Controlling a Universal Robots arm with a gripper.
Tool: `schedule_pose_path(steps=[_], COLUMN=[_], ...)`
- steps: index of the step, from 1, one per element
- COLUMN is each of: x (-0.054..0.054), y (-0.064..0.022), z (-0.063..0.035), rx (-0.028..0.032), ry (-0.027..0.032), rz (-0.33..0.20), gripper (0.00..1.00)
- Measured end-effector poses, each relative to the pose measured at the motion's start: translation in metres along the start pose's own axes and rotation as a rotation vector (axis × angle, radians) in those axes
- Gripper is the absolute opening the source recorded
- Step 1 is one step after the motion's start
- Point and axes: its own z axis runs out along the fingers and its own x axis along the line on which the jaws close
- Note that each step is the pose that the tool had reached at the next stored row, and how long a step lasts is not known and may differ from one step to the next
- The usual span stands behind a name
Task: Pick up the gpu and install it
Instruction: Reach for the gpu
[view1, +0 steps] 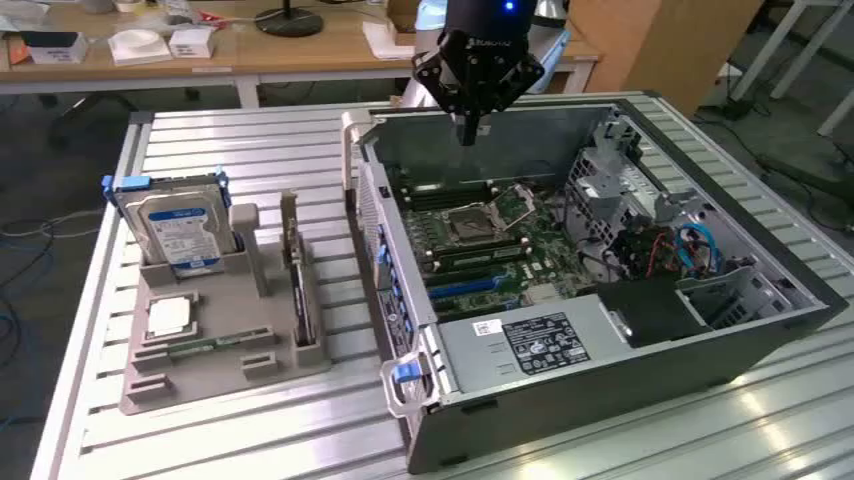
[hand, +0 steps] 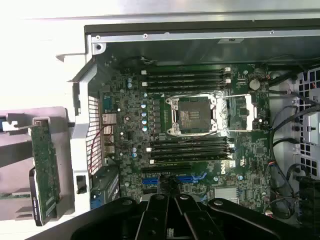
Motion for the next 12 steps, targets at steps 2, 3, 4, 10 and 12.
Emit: schedule_pose_path(steps=[2, 3, 4, 10, 12], x=[0.001, 0.002, 0.004, 0.014, 0.018], y=[-0.0001, -0.0002, -0.0003, -0.0011, -0.0013], z=[-0.0001, -0.0002, -0.0002, -0.0004, -0.0005], rx=[0.0001, 0.0002, 0.0001, -0.0001, 0.0000], ry=[0.0000, 0.0001, 0.0000, 0.0000, 0.0000], rz=[0.000, 0.000, 0.000, 0.000, 0.000], gripper=[0.13, 0.13, 0.13, 0.13, 0.13])
